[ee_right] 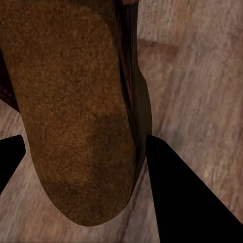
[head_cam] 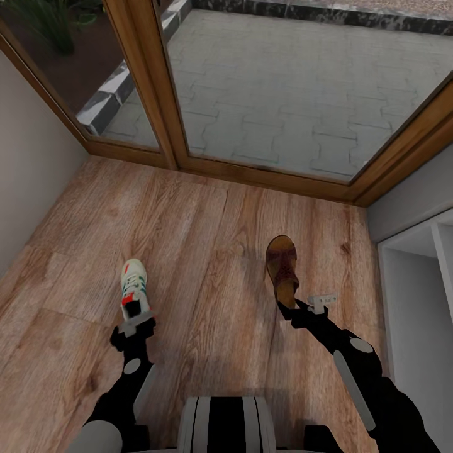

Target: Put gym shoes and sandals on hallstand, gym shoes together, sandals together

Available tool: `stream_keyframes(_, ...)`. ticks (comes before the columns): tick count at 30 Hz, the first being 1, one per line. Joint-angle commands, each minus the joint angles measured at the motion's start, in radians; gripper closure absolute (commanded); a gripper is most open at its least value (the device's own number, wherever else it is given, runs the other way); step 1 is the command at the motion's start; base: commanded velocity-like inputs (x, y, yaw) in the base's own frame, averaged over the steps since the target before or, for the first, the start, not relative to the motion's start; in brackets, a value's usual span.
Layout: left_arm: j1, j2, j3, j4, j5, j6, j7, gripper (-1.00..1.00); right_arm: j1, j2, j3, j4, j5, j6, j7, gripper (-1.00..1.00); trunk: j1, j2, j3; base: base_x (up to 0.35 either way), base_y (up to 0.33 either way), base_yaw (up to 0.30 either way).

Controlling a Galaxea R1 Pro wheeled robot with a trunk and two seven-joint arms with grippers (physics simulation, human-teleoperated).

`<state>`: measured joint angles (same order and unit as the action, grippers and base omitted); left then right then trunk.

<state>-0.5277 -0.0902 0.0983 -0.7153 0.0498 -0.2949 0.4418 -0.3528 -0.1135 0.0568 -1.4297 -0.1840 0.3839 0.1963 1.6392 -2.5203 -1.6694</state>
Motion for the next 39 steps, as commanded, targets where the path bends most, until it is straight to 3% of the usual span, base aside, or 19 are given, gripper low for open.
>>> stream_keyframes(1, 0.0, 0.0, 0.013, 0.001, 0.0, -0.001, -0.001, -1.0, 0.0, 0.0, 0.0, 0.0, -0.003, 0.001, 0.0, 1.0, 0.0, 0.0, 0.0, 0.0, 0.0, 0.0)
stream_keyframes(4, -0.001, 0.0, 0.025, 0.001, 0.0, -0.002, -0.001, -1.0, 0.0, 0.0, 0.0, 0.0, -0.003, 0.0, 0.0, 1.0, 0.0, 0.0, 0.0, 0.0, 0.0, 0.0)
stream_keyframes(5, -0.001, 0.0, 0.028, 0.002, -0.001, -0.002, -0.001, 1.0, 0.0, 0.0, 0.0, 0.0, -0.003, 0.0, 0.0, 1.0, 0.0, 0.0, 0.0, 0.0, 0.0, 0.0)
stream_keyframes(39, -0.002, -0.001, 0.037, 0.001, -0.001, -0.003, -0.002, 1.0, 0.0, 0.0, 0.0, 0.0, -0.003, 0.001, 0.0, 1.0, 0.0, 0.0, 0.0, 0.0, 0.0, 0.0)
